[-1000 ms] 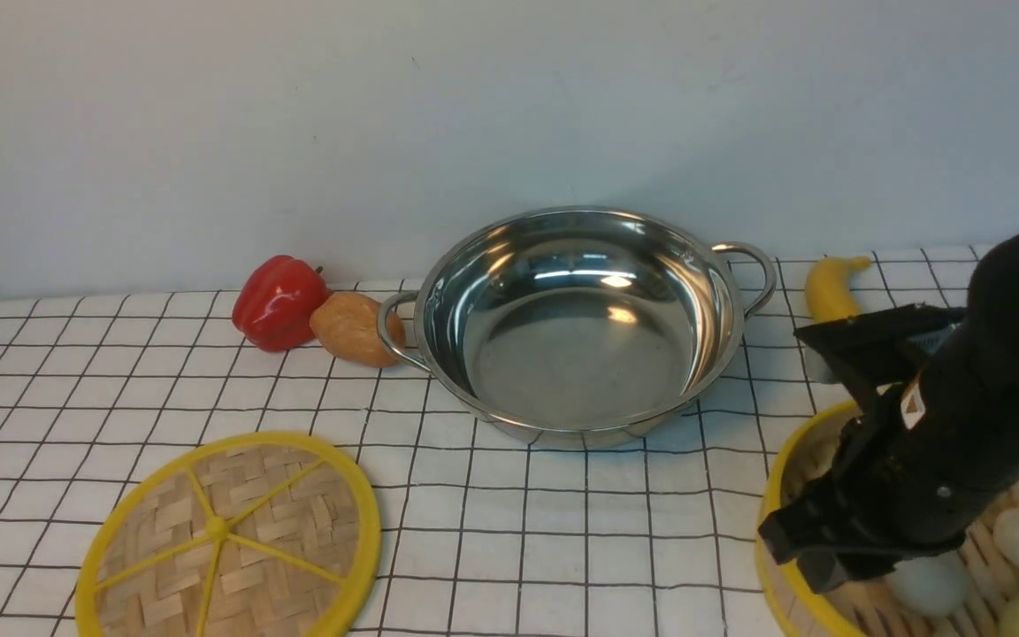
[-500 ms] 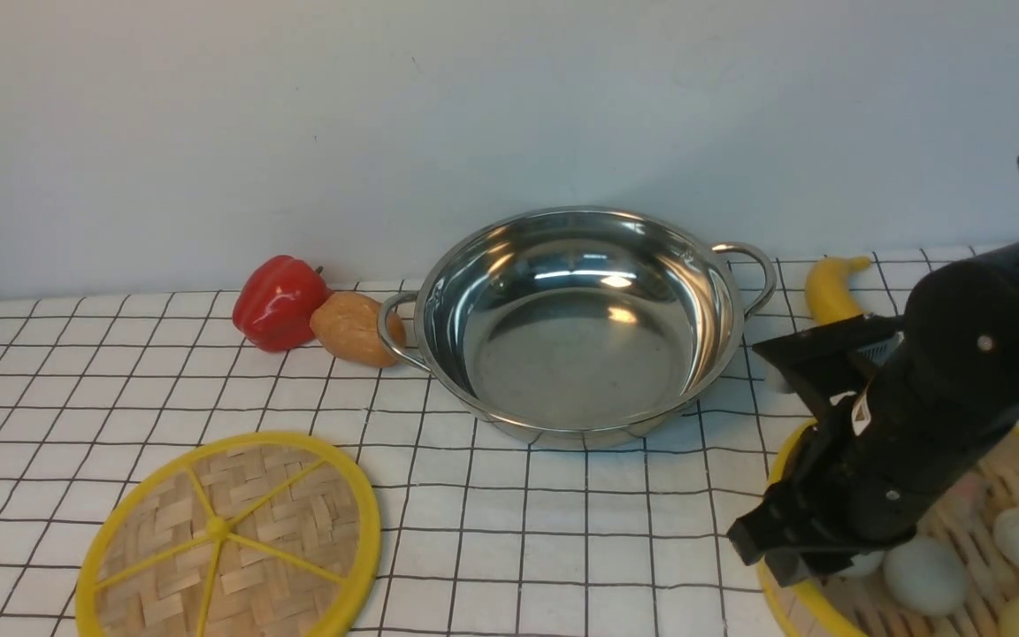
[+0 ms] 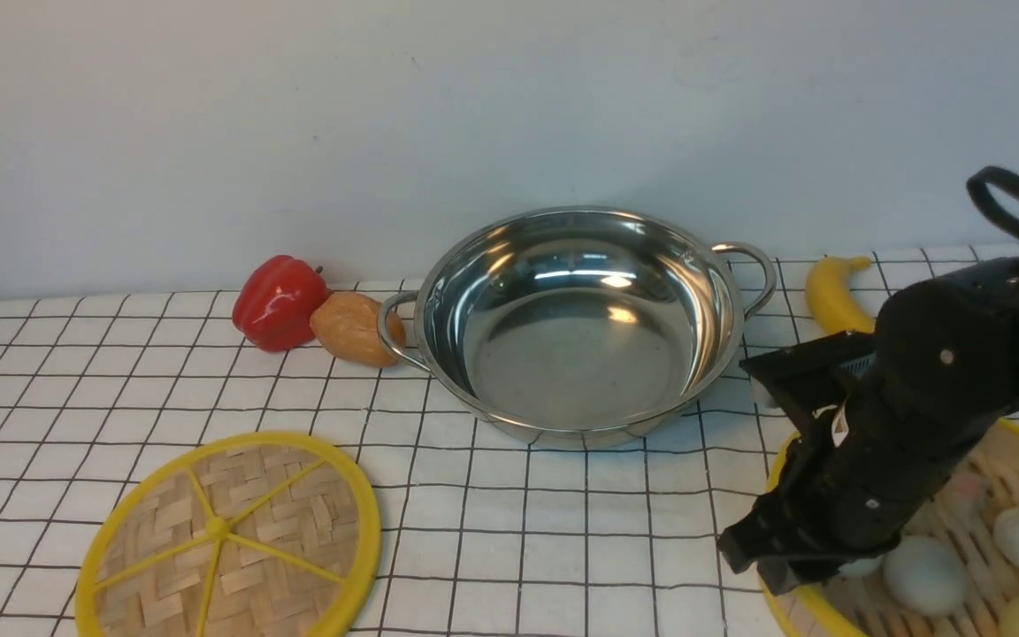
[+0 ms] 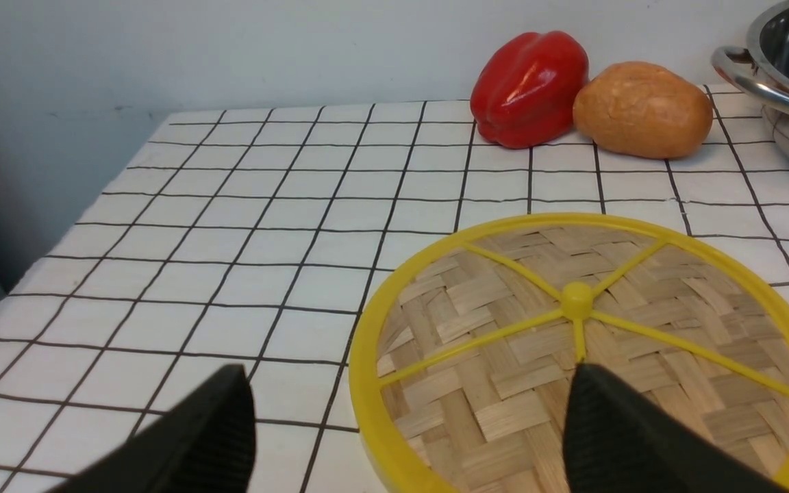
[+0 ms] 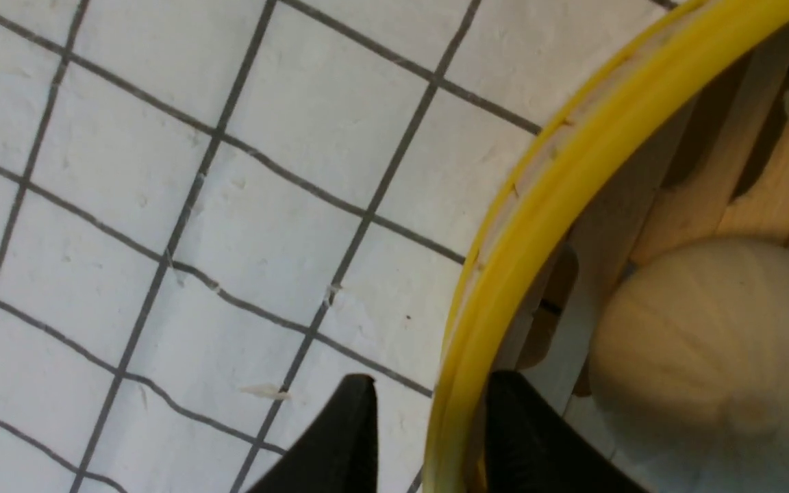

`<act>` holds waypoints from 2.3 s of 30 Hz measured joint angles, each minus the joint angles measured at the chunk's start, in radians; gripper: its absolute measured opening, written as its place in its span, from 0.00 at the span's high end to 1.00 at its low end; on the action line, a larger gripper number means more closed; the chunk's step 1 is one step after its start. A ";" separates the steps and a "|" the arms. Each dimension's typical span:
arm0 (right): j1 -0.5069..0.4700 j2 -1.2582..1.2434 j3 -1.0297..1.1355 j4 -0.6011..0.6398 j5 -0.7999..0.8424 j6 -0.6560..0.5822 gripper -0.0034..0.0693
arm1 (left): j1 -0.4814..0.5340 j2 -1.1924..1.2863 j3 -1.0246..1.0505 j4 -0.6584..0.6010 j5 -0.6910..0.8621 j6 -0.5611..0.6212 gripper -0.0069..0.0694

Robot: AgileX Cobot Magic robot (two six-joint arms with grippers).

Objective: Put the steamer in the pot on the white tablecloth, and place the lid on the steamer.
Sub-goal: 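Reach for and grasp the rim of the bamboo steamer holding the buns with the right gripper, then place the bamboo steamer basket of food into the steel pot with the right gripper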

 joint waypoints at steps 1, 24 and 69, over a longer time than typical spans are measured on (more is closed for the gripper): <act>0.000 0.002 0.000 0.000 0.000 0.000 0.62 | 0.000 0.000 0.000 0.000 0.000 0.000 0.18; 0.000 0.028 -0.001 0.000 -0.005 0.003 0.62 | 0.000 0.000 0.000 0.000 0.000 0.000 0.18; 0.000 -0.118 -0.194 -0.126 0.319 -0.041 0.84 | 0.000 0.000 0.000 0.000 0.000 0.000 0.18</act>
